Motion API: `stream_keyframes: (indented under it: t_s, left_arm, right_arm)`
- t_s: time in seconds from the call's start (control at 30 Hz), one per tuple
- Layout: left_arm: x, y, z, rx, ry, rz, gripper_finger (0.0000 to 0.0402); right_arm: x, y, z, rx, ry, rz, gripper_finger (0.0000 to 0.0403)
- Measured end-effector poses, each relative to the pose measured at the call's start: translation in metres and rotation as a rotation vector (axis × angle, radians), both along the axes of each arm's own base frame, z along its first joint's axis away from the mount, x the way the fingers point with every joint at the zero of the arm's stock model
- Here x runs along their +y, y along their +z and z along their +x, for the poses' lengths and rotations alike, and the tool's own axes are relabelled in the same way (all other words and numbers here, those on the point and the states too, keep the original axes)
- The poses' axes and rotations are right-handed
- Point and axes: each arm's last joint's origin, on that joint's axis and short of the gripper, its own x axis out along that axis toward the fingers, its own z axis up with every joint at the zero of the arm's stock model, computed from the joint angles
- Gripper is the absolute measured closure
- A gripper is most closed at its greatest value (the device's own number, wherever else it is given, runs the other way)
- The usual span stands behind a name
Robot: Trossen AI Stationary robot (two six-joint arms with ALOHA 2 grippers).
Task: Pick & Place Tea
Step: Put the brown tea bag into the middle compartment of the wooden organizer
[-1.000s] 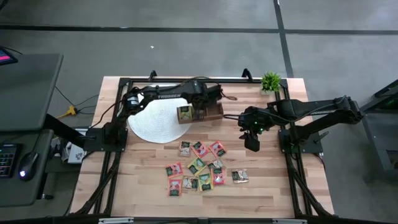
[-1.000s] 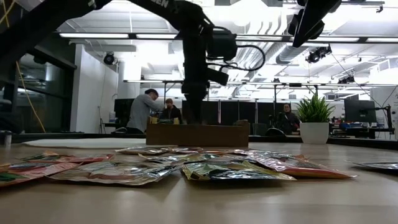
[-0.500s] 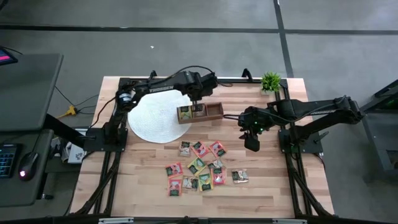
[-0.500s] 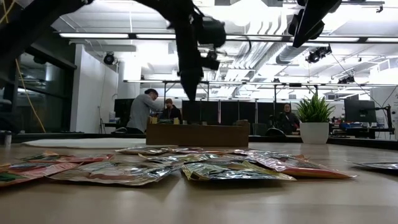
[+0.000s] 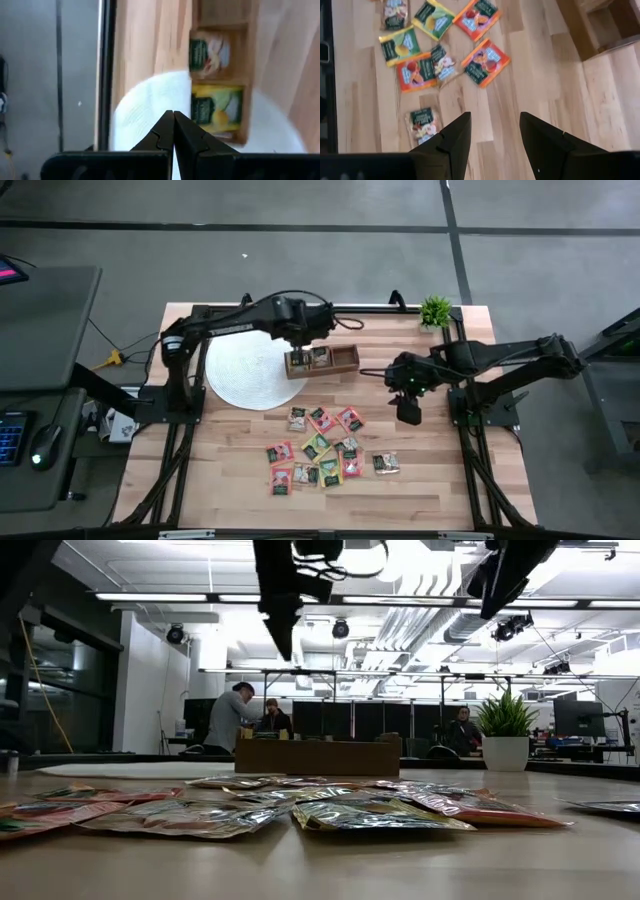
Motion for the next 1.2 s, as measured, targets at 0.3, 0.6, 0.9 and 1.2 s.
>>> stream_keyframes:
  t_s: [0.3,0.6,0.9,1.2]
  left_arm:
    - [-0.057,-0.039,-0.013,-0.102,0.04,-0.145,0.0401]
    - [-0.125,-0.058,-0.009,-0.282,0.055,-0.265,0.0401]
    - [-0.177,-0.061,-0.005,-0.411,0.141,-0.327,0.0401]
    - [-0.22,-0.063,-0.023,-0.403,0.215,-0.362,0.0401]
  right_arm:
    - [0.022,-0.002,-0.008,0.047,0.097,-0.029,0.0238]
    - [0.04,-0.038,-0.027,-0.004,0.145,-0.001,0.0238]
    - [0.043,-0.084,-0.051,-0.154,0.104,0.216,0.0238]
    - [0.044,-0.087,-0.049,-0.257,0.141,0.22,0.0238]
